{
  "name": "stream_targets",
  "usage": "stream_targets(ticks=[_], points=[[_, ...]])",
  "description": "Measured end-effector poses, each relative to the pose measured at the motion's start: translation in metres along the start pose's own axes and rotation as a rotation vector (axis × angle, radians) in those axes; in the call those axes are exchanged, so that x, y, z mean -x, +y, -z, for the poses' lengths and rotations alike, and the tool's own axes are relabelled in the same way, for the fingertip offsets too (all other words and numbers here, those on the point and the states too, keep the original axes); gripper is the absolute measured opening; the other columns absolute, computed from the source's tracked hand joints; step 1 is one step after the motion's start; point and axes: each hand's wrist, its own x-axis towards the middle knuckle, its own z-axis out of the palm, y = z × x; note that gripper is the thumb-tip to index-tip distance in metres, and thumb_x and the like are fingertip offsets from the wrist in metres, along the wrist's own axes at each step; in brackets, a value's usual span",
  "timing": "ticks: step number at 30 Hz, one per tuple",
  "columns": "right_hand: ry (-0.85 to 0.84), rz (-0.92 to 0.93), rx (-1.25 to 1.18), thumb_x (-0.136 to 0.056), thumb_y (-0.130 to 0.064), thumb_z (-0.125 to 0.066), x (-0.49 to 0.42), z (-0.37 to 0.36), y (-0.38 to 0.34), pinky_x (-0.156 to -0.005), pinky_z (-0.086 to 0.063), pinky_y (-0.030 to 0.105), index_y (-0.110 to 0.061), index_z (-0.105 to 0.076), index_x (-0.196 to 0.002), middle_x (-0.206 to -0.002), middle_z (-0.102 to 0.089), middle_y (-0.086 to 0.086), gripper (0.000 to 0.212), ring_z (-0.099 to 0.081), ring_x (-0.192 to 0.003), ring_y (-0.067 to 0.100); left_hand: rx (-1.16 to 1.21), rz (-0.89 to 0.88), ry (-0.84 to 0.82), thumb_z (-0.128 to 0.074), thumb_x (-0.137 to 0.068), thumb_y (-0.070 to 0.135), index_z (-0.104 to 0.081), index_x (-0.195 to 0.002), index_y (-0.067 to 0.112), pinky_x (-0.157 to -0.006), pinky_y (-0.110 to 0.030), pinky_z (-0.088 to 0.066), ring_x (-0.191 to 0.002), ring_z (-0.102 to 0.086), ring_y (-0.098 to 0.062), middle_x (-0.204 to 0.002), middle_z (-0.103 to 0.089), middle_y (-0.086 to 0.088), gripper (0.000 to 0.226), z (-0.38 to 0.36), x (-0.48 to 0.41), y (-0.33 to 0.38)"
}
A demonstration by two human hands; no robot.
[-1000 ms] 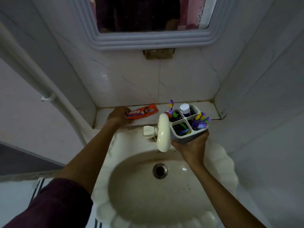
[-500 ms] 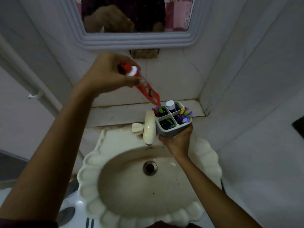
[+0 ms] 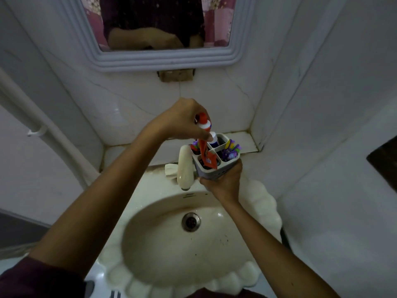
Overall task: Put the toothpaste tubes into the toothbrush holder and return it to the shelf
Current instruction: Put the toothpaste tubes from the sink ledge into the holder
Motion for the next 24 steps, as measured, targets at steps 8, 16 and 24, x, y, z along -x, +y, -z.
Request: stream_targets(ticks=[8, 16, 24], points=[[0.019, -0.016, -0.01, -0.038, -0.04, -0.106, -0.001, -0.002, -0.008, -0.095, -0.063, 0.034, -0.023, -0.041, -0.148, -0.14, -0.061, -0.003, 0.129, -0.064, -0.127, 0.013, -0.091, -0.098, -0.078, -0.073, -0.074, 0.021, -0.065, -0.112, 0.015, -0.082, -0.021, -0.044, -0.096, -0.056, -0.009, -0.115, -0.067, -0.002, 0.04, 0.012, -0.008, 0.006], [-0.008, -0.04, -0.013, -0.039, -0.034, -0.103, 0.007, 0.002, -0.009, -0.103, -0.059, 0.038, -0.021, -0.03, -0.15, -0.145, -0.052, 0.001, 0.133, -0.058, -0.133, 0.02, -0.029, -0.144, -0.228, -0.074, -0.073, 0.017, -0.063, -0.115, 0.017, -0.084, -0.023, -0.05, -0.102, -0.061, -0.015, -0.117, -0.066, -0.001, 0.043, -0.004, -0.014, 0.011], [-0.025, -0.05, -0.013, -0.042, -0.025, -0.106, 0.008, 0.006, -0.009, -0.105, -0.057, 0.036, -0.018, -0.032, -0.15, -0.145, -0.053, 0.001, 0.131, -0.058, -0.132, 0.019, -0.013, -0.021, -0.173, -0.079, -0.068, 0.025, -0.067, -0.111, 0.016, -0.086, -0.031, -0.052, -0.1, -0.062, -0.017, -0.112, -0.068, -0.002, 0.045, -0.034, -0.021, -0.017]])
